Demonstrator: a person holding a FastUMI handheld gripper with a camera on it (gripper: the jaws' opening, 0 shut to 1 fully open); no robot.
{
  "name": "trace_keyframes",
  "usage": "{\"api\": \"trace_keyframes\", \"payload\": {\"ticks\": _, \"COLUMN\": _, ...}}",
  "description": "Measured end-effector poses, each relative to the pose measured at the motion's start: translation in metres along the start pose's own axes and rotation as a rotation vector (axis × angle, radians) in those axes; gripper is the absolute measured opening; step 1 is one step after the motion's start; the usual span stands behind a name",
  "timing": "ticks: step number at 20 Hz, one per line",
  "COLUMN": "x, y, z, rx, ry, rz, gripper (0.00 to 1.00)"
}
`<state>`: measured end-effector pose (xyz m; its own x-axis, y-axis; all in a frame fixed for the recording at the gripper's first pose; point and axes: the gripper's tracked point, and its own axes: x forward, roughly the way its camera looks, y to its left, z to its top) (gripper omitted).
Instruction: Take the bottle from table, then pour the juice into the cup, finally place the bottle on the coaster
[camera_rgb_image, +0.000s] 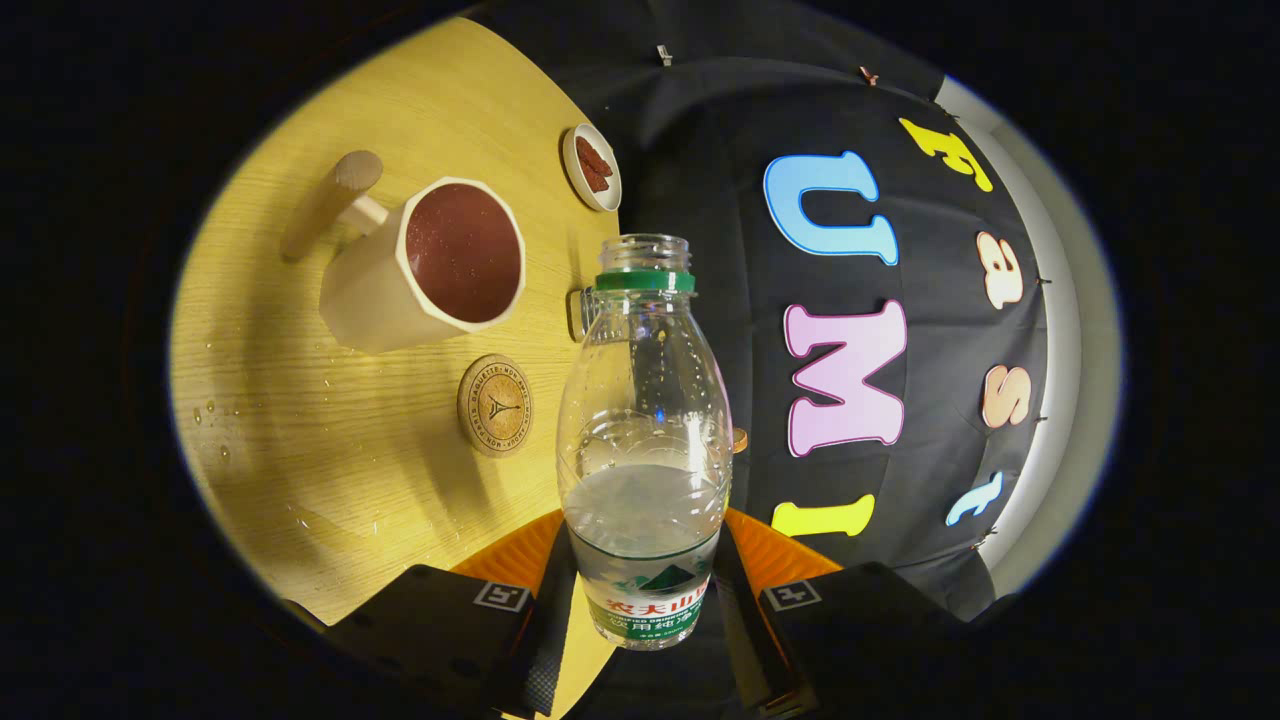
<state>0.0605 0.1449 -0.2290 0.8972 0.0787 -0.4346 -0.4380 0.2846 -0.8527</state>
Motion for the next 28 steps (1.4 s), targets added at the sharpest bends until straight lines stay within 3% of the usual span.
{"api": "trace_keyframes", "payload": {"ticks": 28, "x": 0.0116, "y": 0.0010, "z": 0.0071, "rx": -0.273, "ry": 0.022, "rz": 0.022, "gripper": 0.69}}
